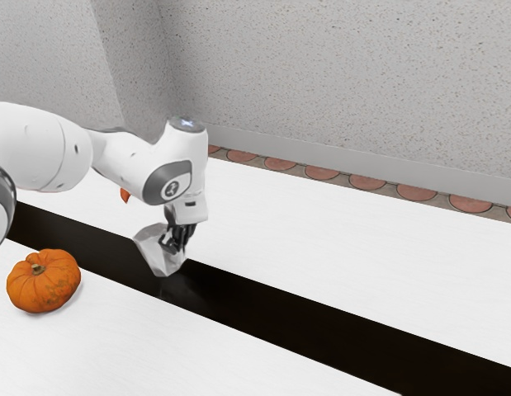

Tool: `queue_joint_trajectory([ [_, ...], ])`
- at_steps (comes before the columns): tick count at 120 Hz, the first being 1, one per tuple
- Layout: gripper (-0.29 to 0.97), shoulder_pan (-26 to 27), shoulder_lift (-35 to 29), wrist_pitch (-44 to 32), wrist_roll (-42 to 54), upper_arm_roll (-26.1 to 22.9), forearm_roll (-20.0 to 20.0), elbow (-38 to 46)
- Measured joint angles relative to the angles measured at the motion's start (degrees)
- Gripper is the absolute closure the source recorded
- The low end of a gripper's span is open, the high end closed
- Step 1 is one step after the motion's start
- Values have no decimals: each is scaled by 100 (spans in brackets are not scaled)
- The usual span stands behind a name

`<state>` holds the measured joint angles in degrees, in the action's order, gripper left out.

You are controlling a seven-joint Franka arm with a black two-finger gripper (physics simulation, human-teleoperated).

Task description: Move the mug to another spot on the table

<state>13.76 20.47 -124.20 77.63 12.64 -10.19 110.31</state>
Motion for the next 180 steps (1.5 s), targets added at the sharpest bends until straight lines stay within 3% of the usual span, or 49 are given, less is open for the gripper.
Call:
queue_joint_trajectory([
  [22,76,2,211,-44,-1031,-14,-586,1],
  [52,75,2,408,-387,-2074,-33,-900,27],
  [83,32,12,403,-370,-2874,-35,-876,37],
  [96,19,21,374,-360,-3145,-126,-863,22],
  [136,4,65,93,-354,-3730,-351,-824,0],
  [148,2,151,-219,-355,-3861,-637,-555,-4],
  [160,2,163,-1269,394,-4260,-1421,-82,-290],
  [168,1,343,-1750,1258,-4665,-1806,241,-995],
  [172,1,600,-1811,1647,-4852,-1748,325,-1434],
  [180,1,1401,-1829,2294,-5190,-1139,188,-1923],
])
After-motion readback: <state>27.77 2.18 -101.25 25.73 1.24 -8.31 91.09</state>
